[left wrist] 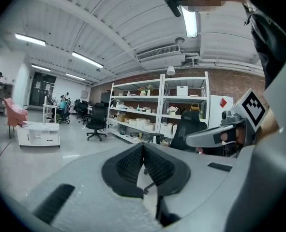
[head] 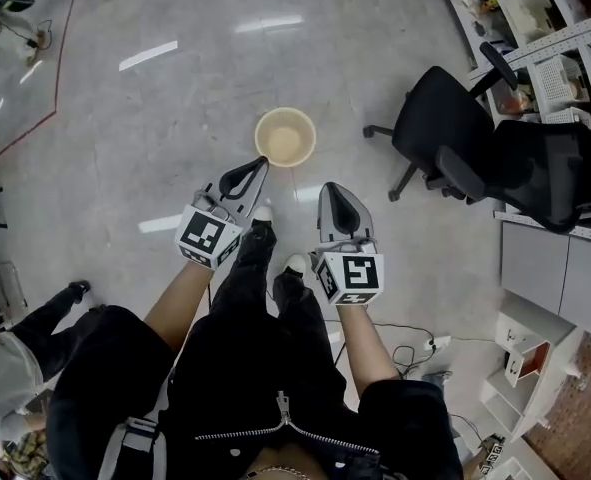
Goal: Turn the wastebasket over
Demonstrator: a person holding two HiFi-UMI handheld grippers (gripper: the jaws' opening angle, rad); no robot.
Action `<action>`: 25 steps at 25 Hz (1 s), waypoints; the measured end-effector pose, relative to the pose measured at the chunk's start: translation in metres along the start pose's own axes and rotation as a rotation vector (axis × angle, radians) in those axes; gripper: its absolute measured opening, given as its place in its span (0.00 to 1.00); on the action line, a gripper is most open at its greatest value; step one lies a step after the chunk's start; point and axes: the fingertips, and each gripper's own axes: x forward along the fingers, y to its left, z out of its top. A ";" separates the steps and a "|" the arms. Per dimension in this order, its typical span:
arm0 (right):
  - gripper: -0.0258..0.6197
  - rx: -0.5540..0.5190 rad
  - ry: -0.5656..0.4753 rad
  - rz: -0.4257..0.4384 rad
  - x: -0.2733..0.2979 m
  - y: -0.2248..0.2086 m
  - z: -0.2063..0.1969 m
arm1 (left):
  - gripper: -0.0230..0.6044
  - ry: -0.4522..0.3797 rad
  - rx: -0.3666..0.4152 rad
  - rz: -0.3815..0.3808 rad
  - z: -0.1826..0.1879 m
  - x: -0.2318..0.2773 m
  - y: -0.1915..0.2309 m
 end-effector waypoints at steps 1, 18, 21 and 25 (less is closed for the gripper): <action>0.06 -0.011 -0.019 0.004 -0.008 0.001 0.007 | 0.04 -0.008 -0.001 0.016 0.006 -0.004 -0.009; 0.05 -0.069 -0.030 0.031 -0.133 -0.001 -0.002 | 0.04 -0.041 -0.036 0.159 0.019 -0.085 -0.112; 0.05 -0.076 -0.037 0.033 -0.152 0.001 -0.009 | 0.04 -0.044 -0.034 0.164 0.015 -0.096 -0.127; 0.05 -0.091 -0.049 0.048 -0.167 0.013 -0.015 | 0.04 -0.048 -0.031 0.157 0.007 -0.109 -0.144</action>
